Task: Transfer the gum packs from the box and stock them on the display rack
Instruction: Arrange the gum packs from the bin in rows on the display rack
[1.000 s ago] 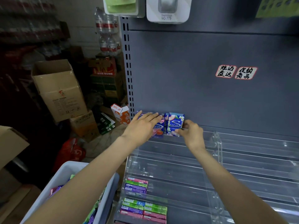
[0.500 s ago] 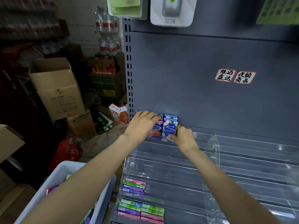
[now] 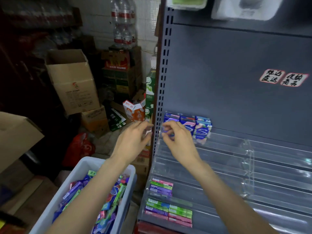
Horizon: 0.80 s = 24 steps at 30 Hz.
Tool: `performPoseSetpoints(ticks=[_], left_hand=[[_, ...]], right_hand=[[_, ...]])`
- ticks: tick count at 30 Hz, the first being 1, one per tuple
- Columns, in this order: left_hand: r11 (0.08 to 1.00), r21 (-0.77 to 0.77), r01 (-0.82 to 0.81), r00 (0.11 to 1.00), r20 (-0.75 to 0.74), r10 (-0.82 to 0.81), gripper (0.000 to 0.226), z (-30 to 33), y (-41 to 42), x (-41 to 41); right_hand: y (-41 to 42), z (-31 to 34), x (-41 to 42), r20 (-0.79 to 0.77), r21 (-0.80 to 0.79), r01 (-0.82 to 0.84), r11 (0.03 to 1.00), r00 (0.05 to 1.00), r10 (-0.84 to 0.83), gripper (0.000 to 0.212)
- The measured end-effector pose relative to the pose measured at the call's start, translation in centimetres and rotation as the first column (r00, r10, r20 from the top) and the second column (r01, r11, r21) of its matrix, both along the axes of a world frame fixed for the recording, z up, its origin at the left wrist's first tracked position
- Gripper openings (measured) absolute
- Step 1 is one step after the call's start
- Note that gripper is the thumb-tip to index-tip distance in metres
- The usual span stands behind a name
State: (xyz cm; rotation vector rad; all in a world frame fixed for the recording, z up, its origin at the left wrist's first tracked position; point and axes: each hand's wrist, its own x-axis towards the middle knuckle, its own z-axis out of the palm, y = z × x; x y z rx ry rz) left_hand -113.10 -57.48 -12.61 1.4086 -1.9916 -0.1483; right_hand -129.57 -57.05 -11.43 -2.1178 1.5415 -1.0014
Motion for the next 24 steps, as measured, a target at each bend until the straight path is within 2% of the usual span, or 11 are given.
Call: performPoseSetpoints(ticks=[6, 10, 13, 17, 21, 24], left_hand=[[0.941, 0.297, -0.165, 0.983, -0.027, 0.181, 0.023, -6.8, 1.9, 13.0], [0.853, 0.498, -0.160, 0.983, 0.006, 0.181, 0.021, -12.0, 2.1, 20.3], [0.790, 0.603, -0.113, 0.993, 0.045, 0.108, 0.024, -15.9, 1.5, 23.6], [0.694, 0.719, -0.028, 0.995, 0.090, -0.053, 0.031, -19.6, 0.5, 25.0], [0.574, 0.817, 0.052, 0.971, 0.094, -0.222, 0.041, -22.2, 0.7, 25.0], [0.608, 0.791, 0.071, 0.904, 0.206, -0.374, 0.050, -22.7, 1.1, 24.9]], right_hand=[[0.3, -6.2, 12.2, -0.069, 0.221, -0.151, 0.963, 0.983, 0.170, 0.021], [0.0, -12.8, 18.4, -0.156, 0.432, -0.068, 0.899, 0.976, 0.149, 0.022], [0.0, -17.5, 20.9, -0.252, 0.574, 0.042, 0.818, 0.959, 0.128, 0.025], [0.8, -20.9, 21.9, -0.310, 0.651, 0.084, 0.754, 0.937, 0.163, 0.041], [1.0, -22.6, 21.5, -0.534, 0.635, 0.111, 0.765, 0.779, 0.330, 0.043], [0.8, -22.4, 20.7, -0.596, 0.632, 0.047, 0.774, 0.668, 0.446, 0.047]])
